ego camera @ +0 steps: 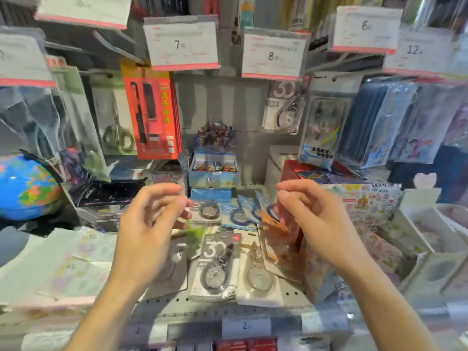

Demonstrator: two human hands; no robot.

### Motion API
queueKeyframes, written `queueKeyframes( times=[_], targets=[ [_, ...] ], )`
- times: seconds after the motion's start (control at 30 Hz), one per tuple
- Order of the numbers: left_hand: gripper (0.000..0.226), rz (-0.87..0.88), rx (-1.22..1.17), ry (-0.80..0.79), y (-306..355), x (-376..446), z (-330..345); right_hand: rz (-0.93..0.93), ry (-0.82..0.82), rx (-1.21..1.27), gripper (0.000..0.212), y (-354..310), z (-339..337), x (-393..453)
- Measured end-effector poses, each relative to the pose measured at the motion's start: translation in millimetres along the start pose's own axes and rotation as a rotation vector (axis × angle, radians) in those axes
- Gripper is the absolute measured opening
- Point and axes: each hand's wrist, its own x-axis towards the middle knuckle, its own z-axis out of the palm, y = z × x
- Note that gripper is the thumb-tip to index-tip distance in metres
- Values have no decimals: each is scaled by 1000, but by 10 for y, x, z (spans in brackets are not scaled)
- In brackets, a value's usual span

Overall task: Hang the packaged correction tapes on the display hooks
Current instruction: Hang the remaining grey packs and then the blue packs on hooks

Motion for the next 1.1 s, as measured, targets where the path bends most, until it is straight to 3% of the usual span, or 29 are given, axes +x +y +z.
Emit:
queueKeyframes(
  times=[0.27, 0.6, 0.73, 0.87, 1.03, 1.1],
  targets=[
    [10, -110, 9, -55, -167, 220, -816, 108, 95, -66, 9, 50, 736, -40],
    [17, -183, 92, -182, -473, 452, -1095, 146, 71, -266, 8, 340, 852, 152],
    [18, -199, 179, -256, -559, 586, -1006, 182, 12, -402, 7, 578, 891, 427],
    [12, -220, 260, -282, -619, 713, -894, 160, -152, -654, 6, 868, 1144, 797],
    [12, -284, 248, -255, -697, 807, -810, 112, -269, -910, 33, 1114, 1474, 1112],
    [13, -294, 245, -254, -750, 810, -822, 145, -325, -928, 27, 1161, 1540, 1167]
  ],
)
